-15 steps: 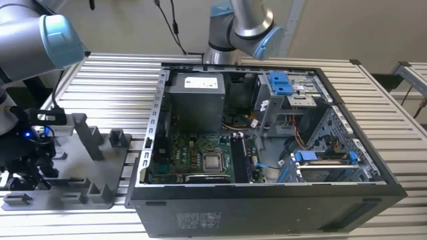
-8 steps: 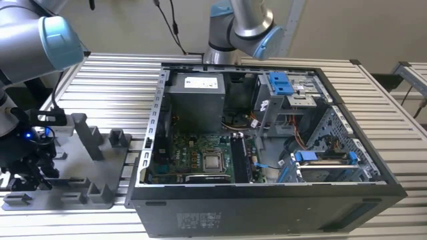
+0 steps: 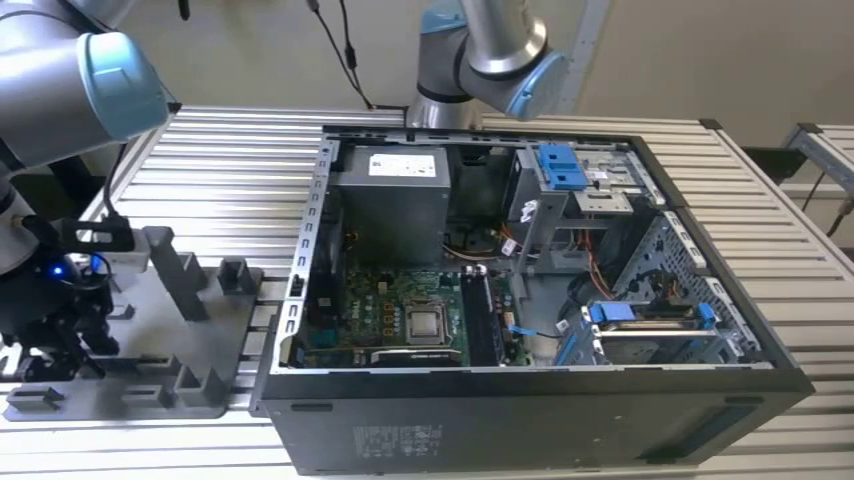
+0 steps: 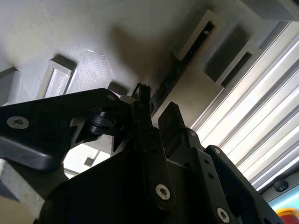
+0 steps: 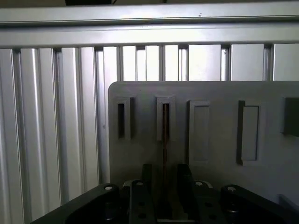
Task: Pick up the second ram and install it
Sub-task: 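Pick up the second ram and move it above second insertion slot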
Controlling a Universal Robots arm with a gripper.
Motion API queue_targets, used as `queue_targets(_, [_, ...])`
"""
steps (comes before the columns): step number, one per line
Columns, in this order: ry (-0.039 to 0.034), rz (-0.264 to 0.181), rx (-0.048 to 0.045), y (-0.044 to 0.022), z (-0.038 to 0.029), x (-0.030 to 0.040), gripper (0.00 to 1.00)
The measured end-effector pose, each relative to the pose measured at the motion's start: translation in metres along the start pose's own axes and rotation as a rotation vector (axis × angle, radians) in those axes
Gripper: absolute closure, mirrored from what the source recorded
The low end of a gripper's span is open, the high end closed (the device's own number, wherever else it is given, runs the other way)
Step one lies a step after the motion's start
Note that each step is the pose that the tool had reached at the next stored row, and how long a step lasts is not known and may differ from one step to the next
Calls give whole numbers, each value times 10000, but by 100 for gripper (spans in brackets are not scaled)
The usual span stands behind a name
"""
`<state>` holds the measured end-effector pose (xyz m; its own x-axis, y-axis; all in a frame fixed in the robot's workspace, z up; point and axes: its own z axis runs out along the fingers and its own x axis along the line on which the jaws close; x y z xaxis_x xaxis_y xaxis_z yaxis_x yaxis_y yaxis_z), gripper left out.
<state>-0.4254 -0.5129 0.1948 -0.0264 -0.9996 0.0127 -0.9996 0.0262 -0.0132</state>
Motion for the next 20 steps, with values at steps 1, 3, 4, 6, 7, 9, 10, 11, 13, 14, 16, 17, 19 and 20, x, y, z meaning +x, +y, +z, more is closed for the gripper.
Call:
queue_targets(1, [-31, -2, -11, -2, 1, -1, 64])
queue_targets(3, [-49, -13, -61, -8, 2, -2, 64])
queue_targets(4, [-50, -17, -86, -9, 2, -2, 64])
queue_targets(6, [-47, -26, -158, -11, 2, -1, 64])
queue_targets(7, [-46, -25, -178, -11, 1, -1, 64])
queue_targets(9, [-44, -26, -184, -12, 0, -1, 64])
queue_targets(10, [-45, -27, -184, -12, 1, -1, 64])
queue_targets(11, [-46, -27, -182, -13, 2, -1, 64])
queue_targets(13, [-46, -27, -183, -13, 1, -1, 64])
queue_targets(14, [-46, -27, -182, -13, 1, -1, 64])
queue_targets(16, [-46, -27, -183, -13, 1, -1, 64])
queue_targets(17, [-46, -27, -183, -13, 1, -1, 66])
queue_targets(19, [-46, -27, -183, -13, 1, -1, 72])
queue_targets(20, [-45, -28, -183, -13, 1, -1, 79])
